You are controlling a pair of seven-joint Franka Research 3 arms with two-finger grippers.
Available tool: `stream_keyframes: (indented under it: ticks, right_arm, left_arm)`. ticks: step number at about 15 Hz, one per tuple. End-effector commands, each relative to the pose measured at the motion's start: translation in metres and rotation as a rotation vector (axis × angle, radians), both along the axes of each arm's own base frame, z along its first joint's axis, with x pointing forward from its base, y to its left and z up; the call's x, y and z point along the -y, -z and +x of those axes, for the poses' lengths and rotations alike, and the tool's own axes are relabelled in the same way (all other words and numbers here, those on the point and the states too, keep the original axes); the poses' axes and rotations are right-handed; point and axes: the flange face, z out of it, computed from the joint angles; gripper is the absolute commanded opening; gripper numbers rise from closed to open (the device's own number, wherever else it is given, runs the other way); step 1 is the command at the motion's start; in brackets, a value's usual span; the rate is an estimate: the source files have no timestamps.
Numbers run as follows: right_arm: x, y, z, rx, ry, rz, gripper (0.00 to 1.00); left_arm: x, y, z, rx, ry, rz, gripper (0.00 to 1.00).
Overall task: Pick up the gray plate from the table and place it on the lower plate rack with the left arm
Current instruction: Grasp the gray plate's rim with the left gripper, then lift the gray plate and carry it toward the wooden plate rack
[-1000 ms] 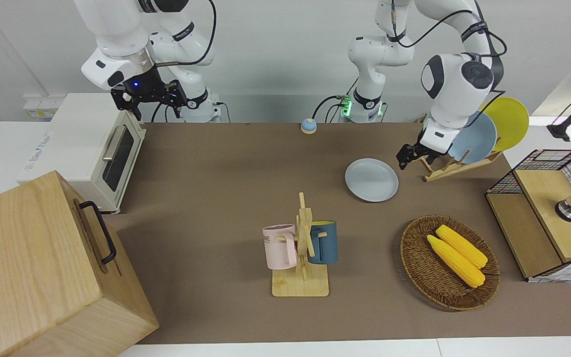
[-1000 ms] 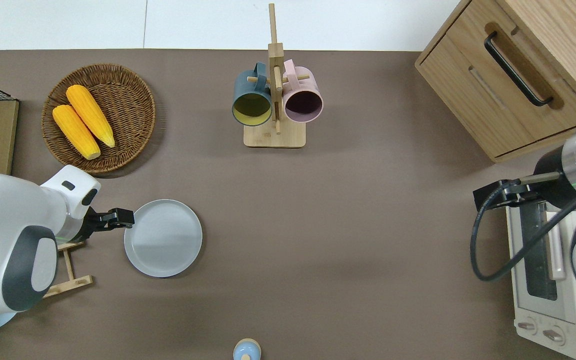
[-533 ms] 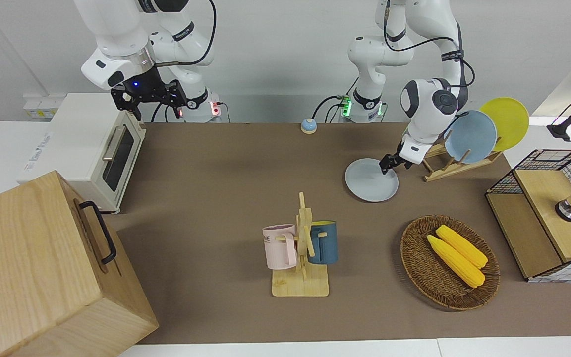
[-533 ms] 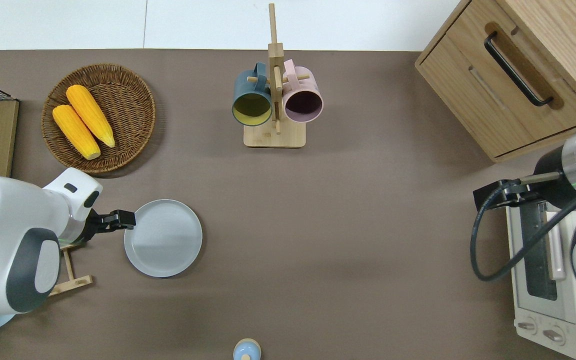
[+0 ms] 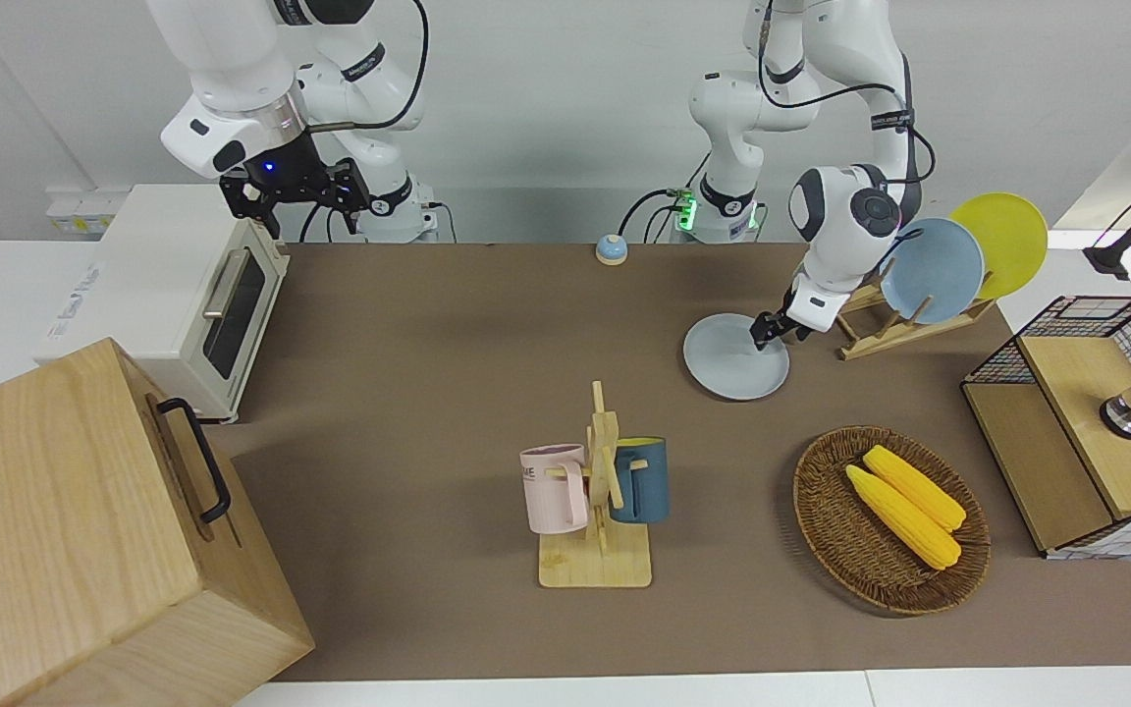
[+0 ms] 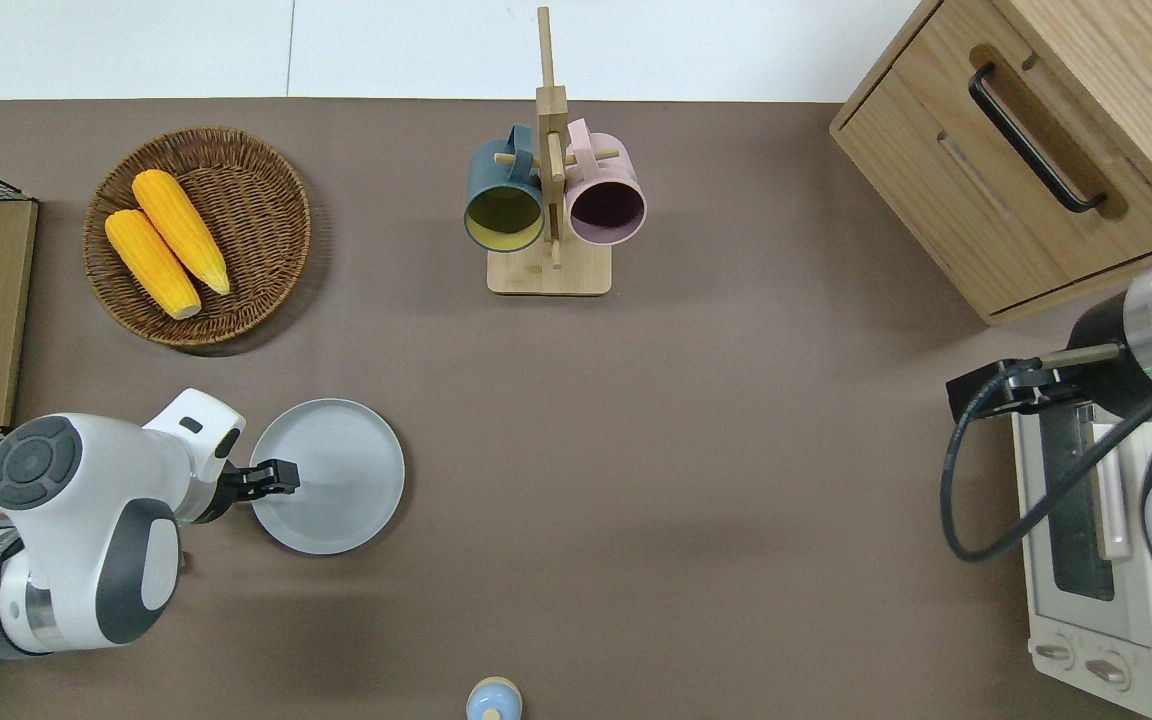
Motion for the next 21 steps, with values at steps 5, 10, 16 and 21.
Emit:
stream_keyframes:
  ticks: [5, 10, 16, 21]
  right_arm:
    - [0.002, -0.004, -0.002, 0.000, 0.014, -0.007, 0.983]
    - [0.002, -0.004, -0.002, 0.001, 0.014, -0.009, 0.983]
    - [0.002, -0.004, -0.002, 0.000, 0.014, -0.007, 0.983]
    - [0.002, -0.004, -0.002, 0.000, 0.014, -0.007, 0.983]
  left_arm:
    - [0.002, 0.005, -0.003, 0.004, -0.030, -0.018, 0.00]
    - [0.002, 0.004, -0.003, 0.006, -0.029, -0.018, 0.00]
    - [0.002, -0.005, 0.000, 0.019, -0.016, -0.022, 0.00]
    - [0.001, -0.061, 0.023, -0.029, -0.009, -0.036, 0.00]
